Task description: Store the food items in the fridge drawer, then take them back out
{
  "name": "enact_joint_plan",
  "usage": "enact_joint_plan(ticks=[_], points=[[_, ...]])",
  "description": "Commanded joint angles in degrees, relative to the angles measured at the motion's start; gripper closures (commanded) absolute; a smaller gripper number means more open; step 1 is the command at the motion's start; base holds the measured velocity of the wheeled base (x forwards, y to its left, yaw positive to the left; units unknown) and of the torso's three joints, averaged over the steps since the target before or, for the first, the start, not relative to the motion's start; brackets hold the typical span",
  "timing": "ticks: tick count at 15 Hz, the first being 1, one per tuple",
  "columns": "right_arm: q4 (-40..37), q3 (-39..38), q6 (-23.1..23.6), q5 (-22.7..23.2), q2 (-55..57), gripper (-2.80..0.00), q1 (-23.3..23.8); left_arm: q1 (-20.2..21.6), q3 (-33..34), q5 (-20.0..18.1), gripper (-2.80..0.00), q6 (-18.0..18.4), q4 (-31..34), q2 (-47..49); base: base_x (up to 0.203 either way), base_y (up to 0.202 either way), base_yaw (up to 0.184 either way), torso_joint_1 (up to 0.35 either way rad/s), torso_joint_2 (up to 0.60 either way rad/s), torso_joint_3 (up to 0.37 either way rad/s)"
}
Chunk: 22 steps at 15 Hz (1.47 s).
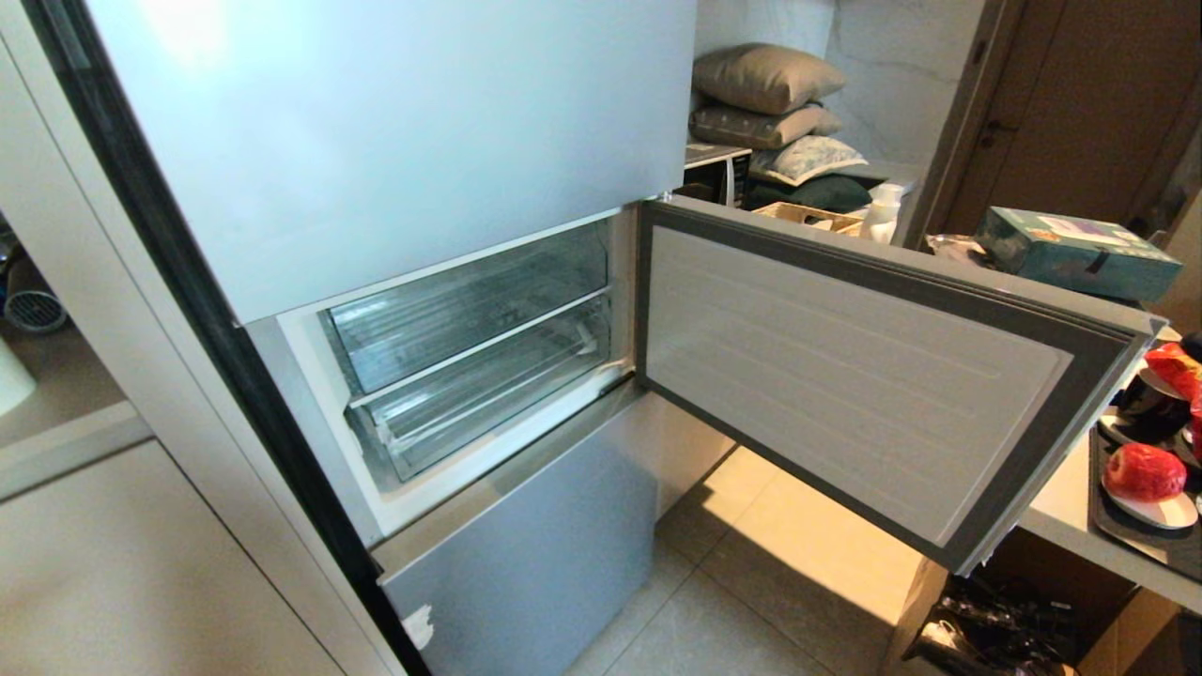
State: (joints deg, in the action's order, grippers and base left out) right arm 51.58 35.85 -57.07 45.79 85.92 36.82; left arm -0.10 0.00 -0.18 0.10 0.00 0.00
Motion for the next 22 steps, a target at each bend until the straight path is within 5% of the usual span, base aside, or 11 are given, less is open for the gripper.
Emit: enact_joint_plan(ticks=[1,6,13,22], points=[[0.33,5.1,-2.36,-3.45,4.74,0.0,1.43,0.01,0.09,0.01,0.0,-0.01,0.0,0.0,0.0,0.0,0.0,0.0,0.0,0.0],[0.51,13.45,-6.6,-3.28,16.5,0.0,5.11,0.01,0.09,0.01,0.0,-0.01,0.0,0.0,0.0,0.0,0.0,0.0,0.0,0.0],[0.71,15.37,-11.44,7.48,22.0,0.0,5.15,0.01,0.09,0.01,0.0,-0.01,0.0,0.0,0.0,0.0,0.0,0.0,0.0,0.0],[0.9,12.74,-12.47,11.88,20.89,0.0,-1.81,0.01,0.09,0.01,0.0,-0.01,0.0,0.0,0.0,0.0,0.0,0.0,0.0,0.0]])
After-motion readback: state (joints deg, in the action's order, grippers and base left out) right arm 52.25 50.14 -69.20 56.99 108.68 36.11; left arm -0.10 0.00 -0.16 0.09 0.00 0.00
